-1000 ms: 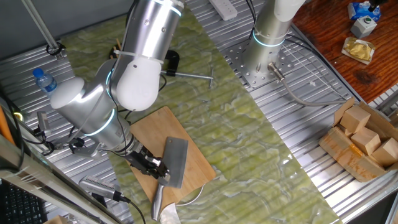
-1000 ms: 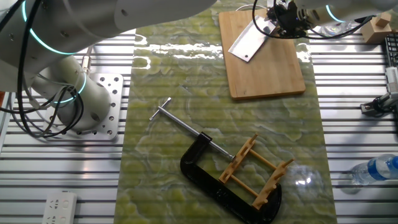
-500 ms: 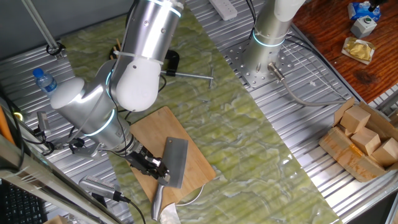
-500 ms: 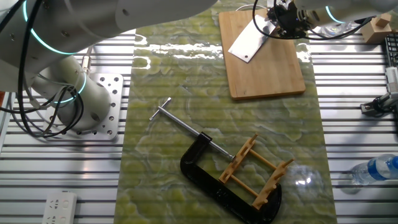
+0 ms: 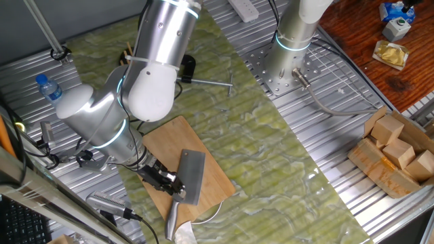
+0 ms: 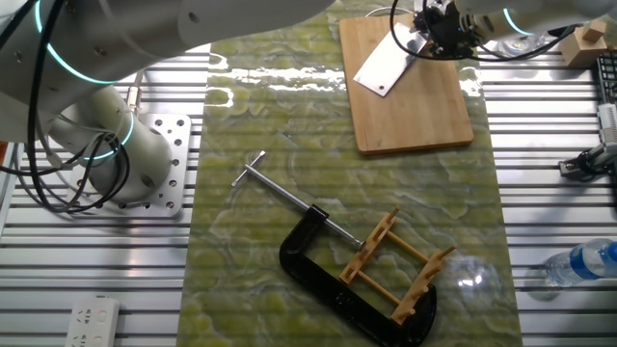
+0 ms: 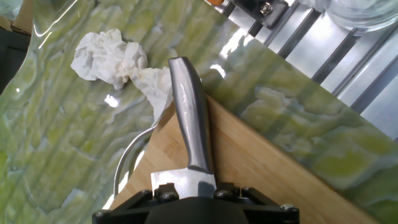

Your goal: Put the knife on the knife rack

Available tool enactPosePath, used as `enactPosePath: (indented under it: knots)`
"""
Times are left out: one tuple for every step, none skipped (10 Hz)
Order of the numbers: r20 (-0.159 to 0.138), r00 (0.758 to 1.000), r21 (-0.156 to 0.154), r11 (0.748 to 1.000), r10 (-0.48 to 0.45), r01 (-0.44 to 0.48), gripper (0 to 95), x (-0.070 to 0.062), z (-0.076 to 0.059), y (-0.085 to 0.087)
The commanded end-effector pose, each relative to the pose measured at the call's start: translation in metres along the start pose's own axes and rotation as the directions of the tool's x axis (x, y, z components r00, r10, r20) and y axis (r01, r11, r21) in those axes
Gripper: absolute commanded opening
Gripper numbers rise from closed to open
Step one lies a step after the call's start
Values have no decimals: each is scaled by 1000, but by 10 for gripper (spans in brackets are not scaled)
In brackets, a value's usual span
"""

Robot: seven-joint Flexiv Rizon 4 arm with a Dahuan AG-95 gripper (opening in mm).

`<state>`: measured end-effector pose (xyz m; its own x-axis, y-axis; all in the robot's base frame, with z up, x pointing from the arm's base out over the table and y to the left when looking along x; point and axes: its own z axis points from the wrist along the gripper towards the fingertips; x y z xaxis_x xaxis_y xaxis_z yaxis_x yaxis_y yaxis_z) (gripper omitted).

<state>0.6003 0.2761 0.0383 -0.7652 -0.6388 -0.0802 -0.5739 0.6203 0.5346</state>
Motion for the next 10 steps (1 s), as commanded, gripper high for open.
enactPosePath:
  knots:
    - [0, 1000, 0, 1000, 0, 0, 380, 1, 0, 0]
    - [0, 1000, 0, 1000, 1, -1, 380, 1, 0, 0]
    - [2, 1000, 0, 1000, 2, -2, 190, 1, 1, 1]
    - [2, 1000, 1, 1000, 4, -4, 190, 1, 1, 1]
    - [1, 1000, 2, 1000, 4, -4, 190, 1, 2, 1]
    - [1, 1000, 2, 1000, 4, -4, 190, 1, 2, 1]
    - [1, 1000, 3, 1000, 5, -5, 190, 1, 2, 1]
    - [1, 1000, 4, 1000, 6, -6, 190, 2, 2, 1]
    - [0, 1000, 4, 1000, 6, -6, 190, 2, 3, 1]
    - [0, 1000, 4, 1000, 5, -5, 190, 2, 3, 1]
